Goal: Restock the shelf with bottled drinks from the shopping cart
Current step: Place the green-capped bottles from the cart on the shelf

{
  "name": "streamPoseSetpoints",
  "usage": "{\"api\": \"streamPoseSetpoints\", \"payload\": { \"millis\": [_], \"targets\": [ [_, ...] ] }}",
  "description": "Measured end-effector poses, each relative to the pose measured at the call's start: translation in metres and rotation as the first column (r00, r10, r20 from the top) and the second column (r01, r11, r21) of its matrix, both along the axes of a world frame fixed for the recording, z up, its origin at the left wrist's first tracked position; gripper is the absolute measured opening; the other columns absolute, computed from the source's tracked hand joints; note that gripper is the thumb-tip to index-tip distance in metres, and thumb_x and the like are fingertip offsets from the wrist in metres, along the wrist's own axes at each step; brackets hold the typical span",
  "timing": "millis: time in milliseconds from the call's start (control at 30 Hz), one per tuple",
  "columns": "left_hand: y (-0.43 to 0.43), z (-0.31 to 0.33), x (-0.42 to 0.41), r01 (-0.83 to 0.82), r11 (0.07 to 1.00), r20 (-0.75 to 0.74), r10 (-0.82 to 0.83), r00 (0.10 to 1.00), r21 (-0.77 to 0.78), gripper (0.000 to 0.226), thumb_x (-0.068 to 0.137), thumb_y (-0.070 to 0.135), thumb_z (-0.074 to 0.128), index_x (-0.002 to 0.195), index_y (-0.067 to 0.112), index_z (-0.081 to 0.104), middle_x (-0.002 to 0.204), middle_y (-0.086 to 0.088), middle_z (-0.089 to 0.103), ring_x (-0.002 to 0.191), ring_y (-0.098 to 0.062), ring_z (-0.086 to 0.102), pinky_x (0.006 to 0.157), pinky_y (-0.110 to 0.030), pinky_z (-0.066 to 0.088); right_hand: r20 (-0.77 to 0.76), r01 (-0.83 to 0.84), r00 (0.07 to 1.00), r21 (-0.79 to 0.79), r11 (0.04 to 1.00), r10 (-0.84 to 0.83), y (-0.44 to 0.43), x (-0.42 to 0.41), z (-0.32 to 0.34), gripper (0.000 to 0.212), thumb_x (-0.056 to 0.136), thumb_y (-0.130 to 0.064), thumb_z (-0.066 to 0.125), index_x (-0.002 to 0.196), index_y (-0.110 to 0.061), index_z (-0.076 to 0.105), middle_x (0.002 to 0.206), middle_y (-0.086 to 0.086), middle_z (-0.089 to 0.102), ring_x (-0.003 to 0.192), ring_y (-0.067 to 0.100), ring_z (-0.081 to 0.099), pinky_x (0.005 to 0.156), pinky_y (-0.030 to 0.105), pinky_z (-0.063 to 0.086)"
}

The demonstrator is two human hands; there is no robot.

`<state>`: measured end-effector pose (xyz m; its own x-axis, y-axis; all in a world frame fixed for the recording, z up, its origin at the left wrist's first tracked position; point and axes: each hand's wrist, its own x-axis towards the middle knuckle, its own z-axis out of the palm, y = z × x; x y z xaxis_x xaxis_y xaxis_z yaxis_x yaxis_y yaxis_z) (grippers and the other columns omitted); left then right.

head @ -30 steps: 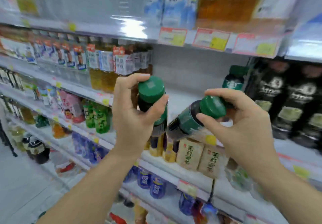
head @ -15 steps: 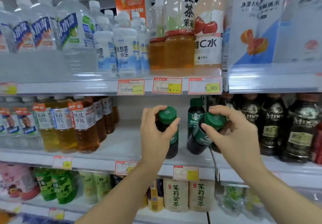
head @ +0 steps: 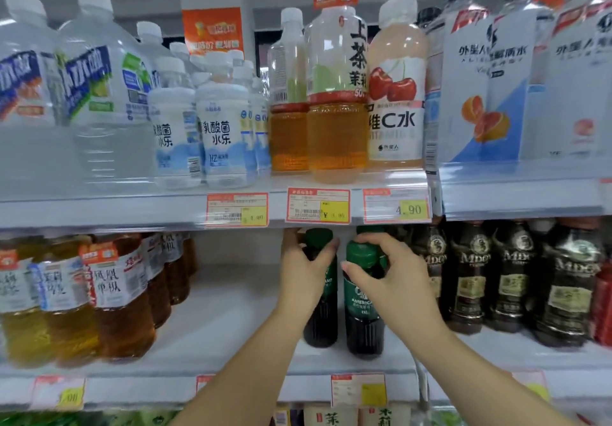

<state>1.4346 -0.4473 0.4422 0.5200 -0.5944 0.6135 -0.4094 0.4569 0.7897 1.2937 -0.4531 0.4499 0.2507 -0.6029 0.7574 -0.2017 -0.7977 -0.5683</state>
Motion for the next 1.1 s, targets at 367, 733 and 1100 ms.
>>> {"api": "streamPoseSetpoints", "payload": {
  "millis": [367, 733, 1100],
  "targets": [
    [0.018, -0.054, 0.027, 0.328, 0.873, 0.059, -0.372, 0.926, 0.361, 0.070, 0.091, 0.011, 0.058, 0.130, 0.055, 0.020, 0.118, 0.037, 0.047, 0.105, 0.026, 0.044, 0.079, 0.001, 0.039, -0.041, 0.025, 0.999, 0.158, 0.987, -0.019, -0.007, -0.013, -0.065, 0.083, 0.075, -0.021, 0.075, 0.133, -0.046, 0.021, 0.128, -0.015, 0.040, 0.122, 0.003, 0.040, 0.103, 0.026, 0.037],
    [-0.008, -0.053, 0.016, 0.224, 0.900, 0.147, -0.296, 0.944, 0.373, 0.065, 0.087, 0.002, 0.059, 0.126, 0.047, 0.034, 0.120, 0.026, 0.054, 0.110, 0.014, 0.050, 0.088, -0.004, 0.038, -0.031, -0.017, 0.999, 0.290, 0.957, 0.027, -0.017, 0.003, -0.067, 0.057, 0.079, -0.019, 0.068, 0.125, -0.029, 0.034, 0.122, -0.008, 0.049, 0.112, 0.003, 0.046, 0.088, 0.013, 0.036],
    [-0.029, -0.048, 0.020, 0.248, 0.883, 0.158, -0.333, 0.930, 0.399, 0.067, 0.091, -0.007, 0.046, 0.127, 0.045, 0.025, 0.123, 0.024, 0.045, 0.112, 0.015, 0.044, 0.091, -0.006, 0.034, 0.000, -0.008, 1.000, 0.371, 0.928, 0.009, -0.040, 0.010, -0.067, 0.053, 0.084, -0.011, 0.063, 0.126, -0.015, 0.029, 0.101, -0.012, 0.055, 0.091, -0.004, 0.053, 0.068, 0.002, 0.040]
  ]
}}
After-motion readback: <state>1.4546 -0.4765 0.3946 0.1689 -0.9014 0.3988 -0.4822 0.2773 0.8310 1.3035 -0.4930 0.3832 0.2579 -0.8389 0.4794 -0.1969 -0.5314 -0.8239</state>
